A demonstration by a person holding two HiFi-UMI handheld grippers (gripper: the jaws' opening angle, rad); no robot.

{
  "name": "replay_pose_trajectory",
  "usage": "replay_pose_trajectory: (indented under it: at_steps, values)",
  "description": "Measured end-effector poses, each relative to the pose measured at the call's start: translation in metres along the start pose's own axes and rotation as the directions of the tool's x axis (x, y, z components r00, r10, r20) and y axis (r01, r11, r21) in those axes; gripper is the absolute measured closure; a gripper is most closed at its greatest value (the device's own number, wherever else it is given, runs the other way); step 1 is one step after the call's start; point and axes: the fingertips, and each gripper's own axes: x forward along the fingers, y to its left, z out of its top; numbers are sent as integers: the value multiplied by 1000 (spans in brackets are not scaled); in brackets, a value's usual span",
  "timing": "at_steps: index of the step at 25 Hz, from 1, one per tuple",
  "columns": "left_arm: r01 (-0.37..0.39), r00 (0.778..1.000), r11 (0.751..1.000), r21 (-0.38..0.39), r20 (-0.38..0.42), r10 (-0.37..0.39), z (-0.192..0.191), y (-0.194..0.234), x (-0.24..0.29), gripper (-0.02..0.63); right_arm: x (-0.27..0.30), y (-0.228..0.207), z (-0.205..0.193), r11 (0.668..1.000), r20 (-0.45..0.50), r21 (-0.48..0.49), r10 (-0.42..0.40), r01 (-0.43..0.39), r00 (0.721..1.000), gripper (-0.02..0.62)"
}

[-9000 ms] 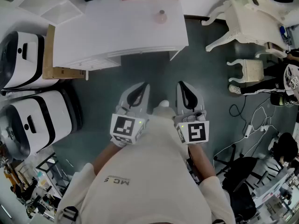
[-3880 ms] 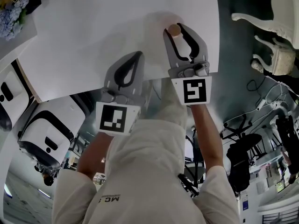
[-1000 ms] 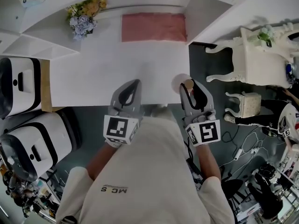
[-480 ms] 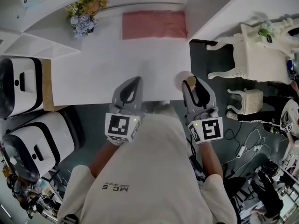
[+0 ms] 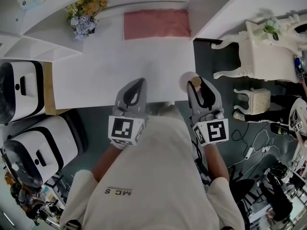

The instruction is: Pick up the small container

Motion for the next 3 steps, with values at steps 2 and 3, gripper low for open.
replay_pose_trajectory:
  at_steps: [2,3]
  values:
    - [0,1000,1000,-3,-2,0,-2,0,1,606,0,1,-2,1000,0,-2,1,-1,1000,469]
    - [0,1000,1000,-5,-4,0,-3,-1,2,606,0,1,-3,1000,0,-2,1,-1,1000,469]
